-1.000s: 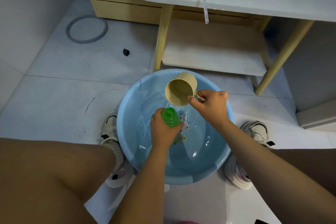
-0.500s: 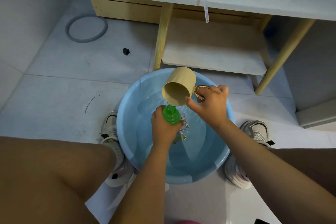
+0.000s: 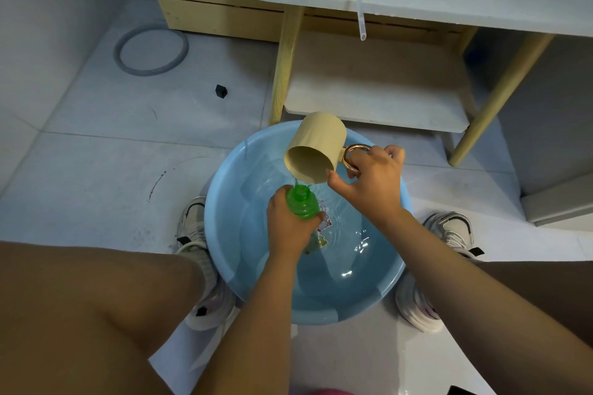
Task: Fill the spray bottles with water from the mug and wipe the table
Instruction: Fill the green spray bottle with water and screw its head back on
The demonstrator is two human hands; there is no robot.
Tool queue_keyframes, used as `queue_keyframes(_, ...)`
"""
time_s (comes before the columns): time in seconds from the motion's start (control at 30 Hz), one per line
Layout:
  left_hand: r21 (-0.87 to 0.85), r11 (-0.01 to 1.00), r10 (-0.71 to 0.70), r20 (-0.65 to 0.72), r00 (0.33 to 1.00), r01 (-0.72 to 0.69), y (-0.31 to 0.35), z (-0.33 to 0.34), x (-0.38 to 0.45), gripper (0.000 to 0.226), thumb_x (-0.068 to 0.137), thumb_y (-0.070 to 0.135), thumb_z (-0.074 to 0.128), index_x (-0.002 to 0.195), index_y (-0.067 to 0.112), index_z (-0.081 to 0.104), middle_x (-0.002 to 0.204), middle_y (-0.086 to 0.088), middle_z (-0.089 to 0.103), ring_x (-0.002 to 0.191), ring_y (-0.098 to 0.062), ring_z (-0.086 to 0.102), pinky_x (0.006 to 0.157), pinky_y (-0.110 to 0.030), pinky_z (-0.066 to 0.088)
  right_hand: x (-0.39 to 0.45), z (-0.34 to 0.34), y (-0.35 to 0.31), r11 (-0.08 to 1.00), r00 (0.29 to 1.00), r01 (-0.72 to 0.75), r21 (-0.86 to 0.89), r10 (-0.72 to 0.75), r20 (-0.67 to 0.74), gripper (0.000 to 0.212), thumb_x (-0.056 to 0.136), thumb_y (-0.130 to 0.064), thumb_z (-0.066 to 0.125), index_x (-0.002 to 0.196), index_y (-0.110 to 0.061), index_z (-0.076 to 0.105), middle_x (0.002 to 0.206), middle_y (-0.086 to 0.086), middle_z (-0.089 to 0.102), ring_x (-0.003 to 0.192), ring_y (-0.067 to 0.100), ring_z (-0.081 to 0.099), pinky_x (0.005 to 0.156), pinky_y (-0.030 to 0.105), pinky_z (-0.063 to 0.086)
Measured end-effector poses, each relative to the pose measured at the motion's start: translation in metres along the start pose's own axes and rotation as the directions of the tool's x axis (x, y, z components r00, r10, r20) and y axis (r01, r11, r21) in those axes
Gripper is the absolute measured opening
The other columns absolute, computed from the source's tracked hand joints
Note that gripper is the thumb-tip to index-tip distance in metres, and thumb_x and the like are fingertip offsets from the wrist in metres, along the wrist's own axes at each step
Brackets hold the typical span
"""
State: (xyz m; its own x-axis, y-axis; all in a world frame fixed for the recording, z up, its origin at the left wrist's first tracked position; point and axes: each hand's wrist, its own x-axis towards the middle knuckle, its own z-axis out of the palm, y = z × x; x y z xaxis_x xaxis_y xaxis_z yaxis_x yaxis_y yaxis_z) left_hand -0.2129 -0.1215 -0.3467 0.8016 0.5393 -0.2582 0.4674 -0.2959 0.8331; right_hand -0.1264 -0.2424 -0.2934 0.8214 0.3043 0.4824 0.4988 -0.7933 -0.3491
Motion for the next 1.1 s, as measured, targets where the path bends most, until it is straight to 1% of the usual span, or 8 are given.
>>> queue_keyframes(0.1,-0.007,1.0,-0.005,0.001,1.0,0.005,-0.0003,0.0005,0.0001,0.062,0.053,0.03,0.088,0.105,0.021,0.053,0.105,0.003,0.055,0.097,-0.015,0.053,0.073,-0.024,0.04,0.0012,0.0011,0.0008,1.0,1.0,0.015,-0.01,-0.015,-0.019,0.045,0.073,-0.051,0.056,0.052,-0.013,0.046,0.051,-0.012,0.036,0.051,0.015,0.037,0.075,0.031,0.023)
queue_keyframes(0.27,0.006,1.0,-0.006,0.01,1.0,0.006,0.0014,-0.0001,-0.0004,0.066,0.056,0.032,0.087,0.112,0.02,0.053,0.11,0.003,0.055,0.102,-0.013,0.051,0.075,-0.022,0.038,0.0014,0.002,0.0028,0.999,0.998,0.042,-0.033,-0.043,-0.04,0.044,0.072,-0.051,0.056,0.053,-0.013,0.047,0.049,-0.005,0.045,0.052,0.017,0.041,0.077,0.032,0.024)
queue_keyframes(0.4,-0.003,1.0,-0.002,0.001,1.0,0.002,0.0015,-0.0013,-0.0008,0.064,0.057,0.029,0.087,0.111,0.019,0.054,0.108,0.003,0.056,0.102,-0.014,0.053,0.077,-0.022,0.041,0.0015,0.0015,0.0017,0.996,0.996,0.071,-0.056,-0.075,-0.057,0.044,0.072,-0.051,0.056,0.052,-0.013,0.047,0.048,-0.003,0.045,0.051,0.019,0.044,0.077,0.033,0.024)
queue_keyframes(0.53,0.002,1.0,0.009,0.0,1.0,-0.009,0.0046,-0.0026,-0.0021,0.06,0.059,0.029,0.086,0.108,0.02,0.053,0.1,0.009,0.051,0.099,-0.015,0.054,0.078,-0.024,0.043,0.0019,0.0011,0.0005,0.992,0.99,0.105,-0.069,-0.11,-0.083,0.043,0.072,-0.049,0.057,0.052,-0.012,0.049,0.048,-0.003,0.045,0.051,0.02,0.045,0.077,0.033,0.025)
queue_keyframes(0.7,0.007,1.0,0.005,0.011,1.0,-0.005,0.0041,-0.0023,-0.0022,0.067,0.059,0.028,0.087,0.115,0.018,0.052,0.109,0.003,0.054,0.103,-0.017,0.054,0.081,-0.025,0.043,0.0029,0.0,0.0008,0.987,0.985,0.137,-0.084,-0.145,-0.093,0.042,0.072,-0.048,0.057,0.053,-0.011,0.051,0.048,-0.002,0.048,0.052,0.021,0.046,0.08,0.034,0.026)
queue_keyframes(0.9,0.005,1.0,-0.003,0.012,1.0,0.002,0.0064,-0.0025,-0.0017,0.066,0.061,0.028,0.087,0.116,0.019,0.052,0.111,0.003,0.055,0.099,-0.01,0.05,0.077,-0.02,0.039,0.0015,0.0027,0.003,0.982,0.981,0.164,-0.094,-0.172,-0.088,0.042,0.072,-0.048,0.059,0.055,-0.011,0.051,0.048,-0.002,0.051,0.054,0.02,0.047,0.083,0.035,0.027)
queue_keyframes(1.0,0.011,1.0,0.003,0.009,1.0,-0.003,0.0071,-0.0024,-0.0015,0.065,0.061,0.03,0.086,0.116,0.019,0.052,0.111,0.003,0.056,0.098,-0.01,0.05,0.075,-0.019,0.038,0.0014,0.0036,0.0041,0.98,0.98,0.173,-0.095,-0.181,-0.086,0.042,0.072,-0.048,0.06,0.056,-0.011,0.052,0.048,-0.003,0.052,0.055,0.02,0.048,0.084,0.035,0.028)
queue_keyframes(1.1,-0.001,1.0,-0.002,0.012,1.0,0.002,0.0076,-0.0031,-0.0019,0.065,0.063,0.028,0.085,0.118,0.018,0.052,0.113,0.002,0.055,0.099,-0.01,0.05,0.078,-0.021,0.039,0.001,0.004,0.0044,0.977,0.976,0.19,-0.098,-0.199,-0.091,0.041,0.071,-0.048,0.062,0.056,-0.01,0.052,0.048,-0.003,0.052,0.055,0.02,0.048,0.084,0.035,0.028)
